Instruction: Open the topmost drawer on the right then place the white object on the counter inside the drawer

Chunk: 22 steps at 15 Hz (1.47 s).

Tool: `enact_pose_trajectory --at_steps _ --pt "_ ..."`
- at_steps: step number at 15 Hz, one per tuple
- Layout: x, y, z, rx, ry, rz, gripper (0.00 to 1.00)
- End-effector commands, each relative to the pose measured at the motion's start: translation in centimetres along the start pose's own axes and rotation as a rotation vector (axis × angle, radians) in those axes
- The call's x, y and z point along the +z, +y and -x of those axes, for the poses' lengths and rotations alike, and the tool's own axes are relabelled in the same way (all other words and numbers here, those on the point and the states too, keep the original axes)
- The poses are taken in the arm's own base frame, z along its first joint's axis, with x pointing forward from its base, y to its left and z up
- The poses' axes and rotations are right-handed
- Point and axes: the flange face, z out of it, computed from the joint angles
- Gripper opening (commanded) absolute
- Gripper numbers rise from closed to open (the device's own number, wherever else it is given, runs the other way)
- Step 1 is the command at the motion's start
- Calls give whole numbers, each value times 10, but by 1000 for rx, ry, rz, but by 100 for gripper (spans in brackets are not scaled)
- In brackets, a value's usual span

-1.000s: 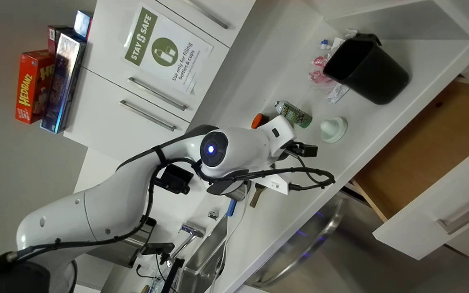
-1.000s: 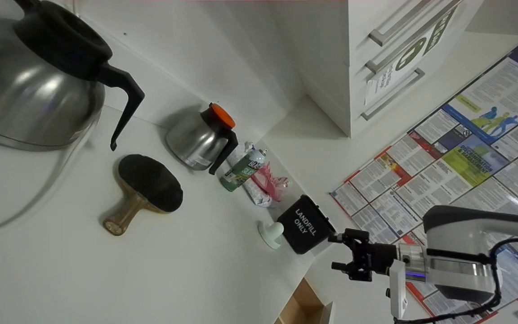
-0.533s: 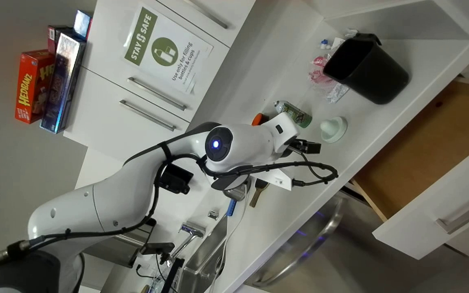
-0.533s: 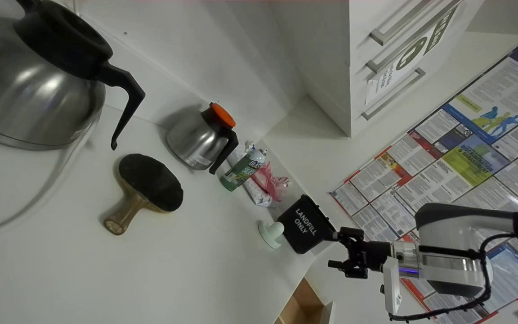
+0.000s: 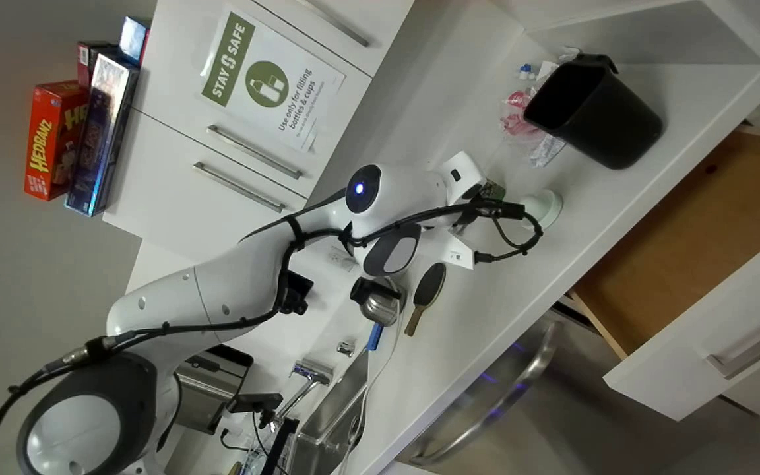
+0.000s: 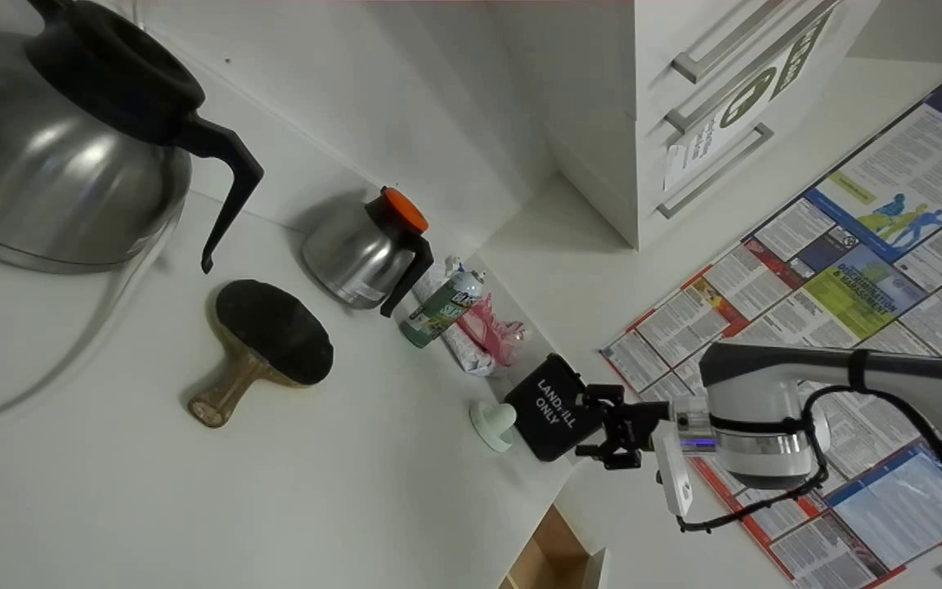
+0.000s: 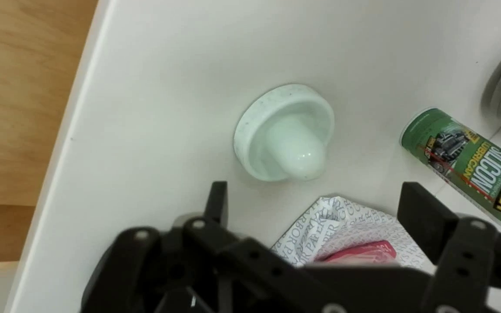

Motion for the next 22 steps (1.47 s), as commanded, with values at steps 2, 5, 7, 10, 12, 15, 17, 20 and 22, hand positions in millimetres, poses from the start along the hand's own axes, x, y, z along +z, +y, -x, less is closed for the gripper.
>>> enact_pose_trajectory --at_steps 2,5,7,10,12,15,17,20,22 --pt "27 -18 -29 9 19 37 100" --pt "45 -24 -35 11 13 52 100" --pt "56 -27 -37 9 6 58 100" --pt "74 -34 -37 0 -2 64 100" --pt "85 -39 -35 -7 -11 79 100" --pt "98 -43 -35 -7 -18 101 100" --pt "104 -43 -36 -6 -19 115 100" --pt "107 -39 -39 -5 -18 132 92" --pt "110 -38 -40 -8 -14 142 66"
